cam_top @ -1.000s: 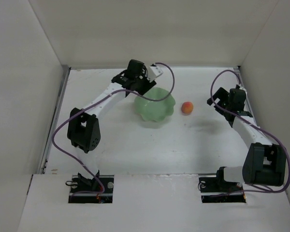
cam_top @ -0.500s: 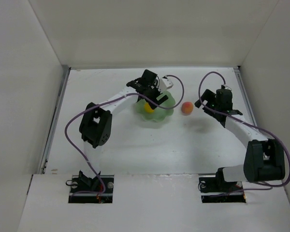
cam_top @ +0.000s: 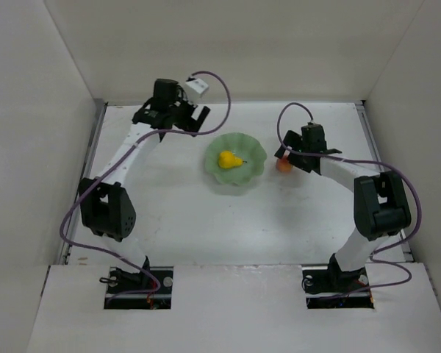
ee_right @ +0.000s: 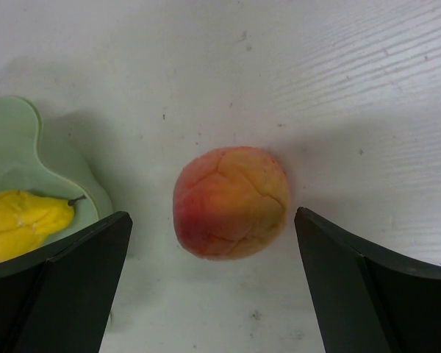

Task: Place and organize the fake fruits in the fruit bowl

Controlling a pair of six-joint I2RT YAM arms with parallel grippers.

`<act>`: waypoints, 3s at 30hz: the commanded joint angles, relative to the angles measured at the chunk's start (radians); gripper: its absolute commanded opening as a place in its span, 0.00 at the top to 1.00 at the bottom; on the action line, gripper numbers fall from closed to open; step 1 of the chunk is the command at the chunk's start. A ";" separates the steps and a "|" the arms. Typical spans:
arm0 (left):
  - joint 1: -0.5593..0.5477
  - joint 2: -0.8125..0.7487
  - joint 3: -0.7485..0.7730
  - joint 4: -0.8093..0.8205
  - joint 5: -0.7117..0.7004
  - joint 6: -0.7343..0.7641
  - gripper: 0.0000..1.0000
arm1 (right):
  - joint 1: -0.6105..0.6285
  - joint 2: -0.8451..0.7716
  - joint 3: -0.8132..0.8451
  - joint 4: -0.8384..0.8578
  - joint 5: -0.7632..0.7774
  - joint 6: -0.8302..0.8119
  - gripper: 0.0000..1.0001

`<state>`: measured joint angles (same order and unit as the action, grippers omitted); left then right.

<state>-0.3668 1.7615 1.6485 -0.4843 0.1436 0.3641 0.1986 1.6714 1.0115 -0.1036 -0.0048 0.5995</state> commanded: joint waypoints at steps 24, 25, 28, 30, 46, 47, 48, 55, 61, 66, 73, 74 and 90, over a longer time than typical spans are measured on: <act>0.495 -0.243 -0.440 0.139 0.080 -0.145 0.02 | 0.204 -0.084 0.263 -0.094 0.244 -0.191 0.85; 0.495 -0.246 -0.443 0.139 0.080 -0.145 0.02 | 0.230 -0.069 0.283 -0.094 0.238 -0.191 0.85; 0.486 -0.252 -0.446 0.141 0.080 -0.137 0.02 | 0.279 0.008 0.332 -0.105 0.186 -0.167 0.85; 0.484 -0.255 -0.443 0.141 0.080 -0.137 0.02 | 0.296 0.054 0.349 -0.108 0.161 -0.153 0.85; 0.507 -0.281 -0.467 0.180 0.088 -0.201 0.00 | 0.321 -0.062 0.314 -0.022 0.083 -0.182 0.00; 0.509 -0.284 -0.473 0.193 0.085 -0.217 0.00 | 0.312 -0.100 0.290 -0.007 0.083 -0.178 0.00; 0.512 -0.287 -0.478 0.199 0.083 -0.229 0.00 | 0.293 -0.142 0.264 0.008 0.083 -0.173 0.00; 0.538 -0.293 -0.490 0.196 0.083 -0.335 0.00 | -0.008 -0.415 0.035 -0.001 0.104 -0.092 0.00; 0.648 -0.275 -0.449 0.158 0.163 -0.441 0.00 | -0.398 -0.554 -0.126 -0.097 0.072 -0.075 0.00; 0.755 -0.241 -0.392 0.122 0.183 -0.429 0.00 | -0.563 -0.650 -0.220 -0.093 0.058 -0.064 0.00; 0.788 -0.231 -0.371 0.090 0.180 -0.399 0.00 | -0.558 -0.648 -0.214 -0.079 0.063 -0.082 0.00; 0.786 -0.232 -0.372 0.090 0.180 -0.399 0.00 | -0.551 -0.645 -0.212 -0.076 0.062 -0.084 0.00; 0.766 -0.313 -0.444 0.173 0.221 -0.335 0.00 | -0.390 -0.572 -0.182 -0.058 0.019 -0.159 0.00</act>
